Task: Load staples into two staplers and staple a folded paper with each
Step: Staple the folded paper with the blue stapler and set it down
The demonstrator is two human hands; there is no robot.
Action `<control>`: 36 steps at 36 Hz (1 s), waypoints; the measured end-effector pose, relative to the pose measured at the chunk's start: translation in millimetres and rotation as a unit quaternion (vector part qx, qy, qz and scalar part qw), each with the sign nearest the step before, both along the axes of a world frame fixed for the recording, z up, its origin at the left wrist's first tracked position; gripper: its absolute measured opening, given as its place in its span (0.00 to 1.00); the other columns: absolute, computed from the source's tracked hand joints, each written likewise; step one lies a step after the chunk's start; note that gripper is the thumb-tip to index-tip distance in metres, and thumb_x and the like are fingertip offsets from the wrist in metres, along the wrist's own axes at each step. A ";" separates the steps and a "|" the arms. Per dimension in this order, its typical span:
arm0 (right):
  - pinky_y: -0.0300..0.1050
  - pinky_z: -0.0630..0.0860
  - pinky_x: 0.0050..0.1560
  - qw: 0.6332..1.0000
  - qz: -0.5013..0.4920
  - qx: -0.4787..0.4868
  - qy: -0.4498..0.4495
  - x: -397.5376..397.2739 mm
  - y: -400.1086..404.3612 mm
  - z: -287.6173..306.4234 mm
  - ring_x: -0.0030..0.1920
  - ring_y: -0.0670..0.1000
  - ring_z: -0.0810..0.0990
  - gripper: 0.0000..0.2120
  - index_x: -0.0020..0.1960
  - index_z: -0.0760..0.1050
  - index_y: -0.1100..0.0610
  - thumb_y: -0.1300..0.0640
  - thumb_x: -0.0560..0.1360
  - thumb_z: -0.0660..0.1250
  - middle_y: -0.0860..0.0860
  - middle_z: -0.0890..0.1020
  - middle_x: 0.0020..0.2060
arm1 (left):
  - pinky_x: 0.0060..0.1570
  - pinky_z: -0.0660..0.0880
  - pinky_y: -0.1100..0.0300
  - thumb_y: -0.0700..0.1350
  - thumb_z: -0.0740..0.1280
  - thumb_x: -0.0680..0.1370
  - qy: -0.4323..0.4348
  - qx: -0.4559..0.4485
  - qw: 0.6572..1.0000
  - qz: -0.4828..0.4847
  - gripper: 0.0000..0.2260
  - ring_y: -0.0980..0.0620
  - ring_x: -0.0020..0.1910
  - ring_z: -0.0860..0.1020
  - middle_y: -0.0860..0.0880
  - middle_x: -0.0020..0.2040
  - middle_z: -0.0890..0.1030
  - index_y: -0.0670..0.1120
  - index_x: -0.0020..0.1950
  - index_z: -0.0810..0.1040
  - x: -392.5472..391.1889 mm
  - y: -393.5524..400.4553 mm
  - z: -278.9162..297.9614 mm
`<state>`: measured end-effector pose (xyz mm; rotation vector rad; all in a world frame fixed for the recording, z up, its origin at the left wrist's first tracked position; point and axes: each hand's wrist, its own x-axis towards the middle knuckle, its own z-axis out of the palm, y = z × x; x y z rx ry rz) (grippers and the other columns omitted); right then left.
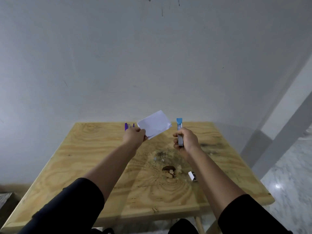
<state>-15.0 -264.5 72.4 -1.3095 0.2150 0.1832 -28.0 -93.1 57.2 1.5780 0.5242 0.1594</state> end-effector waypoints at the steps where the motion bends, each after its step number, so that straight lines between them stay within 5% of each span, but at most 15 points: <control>1: 0.39 0.62 0.25 1.000 -0.005 -0.004 0.001 1.0 -2.5 -1.0 0.26 0.48 0.68 0.06 0.40 0.71 0.59 0.65 0.73 0.58 0.53 0.74 0.32 | 0.48 0.72 0.53 0.36 0.62 0.75 0.005 0.006 1.000 -0.005 0.12 0.48 0.38 0.75 0.56 0.23 0.76 0.41 0.32 0.74 0.4 -3.0 -2.9; 8: 0.38 0.67 0.26 0.998 -0.020 -0.044 -0.035 8.6 -19.1 -6.0 0.28 0.47 0.74 0.04 0.40 0.75 0.58 0.64 0.72 0.64 0.54 0.75 0.31 | 0.43 0.80 0.57 0.41 0.70 0.73 0.036 0.075 0.997 -0.005 0.01 0.52 0.36 0.80 0.49 0.35 0.81 0.46 0.43 0.80 18.1 -36.0 -23.8; 17: 0.33 0.72 0.26 0.998 -0.043 -0.043 -0.034 24.1 -39.1 -17.9 0.31 0.48 0.74 0.05 0.40 0.75 0.57 0.64 0.73 0.67 0.54 0.76 0.32 | 0.29 0.71 0.64 0.41 0.68 0.71 0.072 0.191 0.978 -0.034 0.03 0.50 0.38 0.78 0.47 0.36 0.81 0.47 0.39 0.81 53.7 -78.6 -39.7; 22: 0.33 0.74 0.29 0.993 -0.046 -0.097 -0.050 33.0 -42.5 -24.5 0.31 0.48 0.74 0.02 0.45 0.78 0.60 0.63 0.72 0.68 0.52 0.76 0.31 | 0.35 0.71 0.61 0.43 0.70 0.69 0.067 0.267 0.961 -0.026 0.06 0.47 0.36 0.74 0.45 0.33 0.78 0.41 0.35 0.80 62.4 -85.1 -46.0; 26: 0.39 0.72 0.36 0.981 -0.046 -0.181 -0.059 45.2 -31.5 -25.3 0.34 0.47 0.74 0.08 0.49 0.80 0.57 0.58 0.70 0.70 0.48 0.77 0.33 | 0.37 0.66 0.62 0.51 0.67 0.74 0.039 0.289 0.957 -0.003 0.16 0.52 0.37 0.68 0.50 0.30 0.76 0.46 0.29 0.74 60.4 -71.0 -45.6; 30: 0.38 0.72 0.33 0.963 -0.042 -0.258 -0.062 60.6 -2.8 -26.3 0.32 0.47 0.75 0.07 0.46 0.80 0.55 0.55 0.70 0.68 0.47 0.78 0.33 | 0.32 0.63 0.65 0.51 0.65 0.76 -0.004 0.338 0.941 0.004 0.09 0.56 0.35 0.71 0.53 0.34 0.76 0.47 0.39 0.75 38.4 -33.9 -48.4; 36: 0.41 0.68 0.33 0.922 0.028 -0.373 -0.102 77.5 57.0 -33.9 0.35 0.52 0.74 0.07 0.39 0.77 0.59 0.55 0.69 0.68 0.53 0.78 0.34 | 0.38 0.77 0.57 0.52 0.65 0.75 -0.009 0.421 0.907 0.020 0.08 0.51 0.39 0.78 0.51 0.39 0.80 0.48 0.44 0.78 -6.3 18.9 -64.0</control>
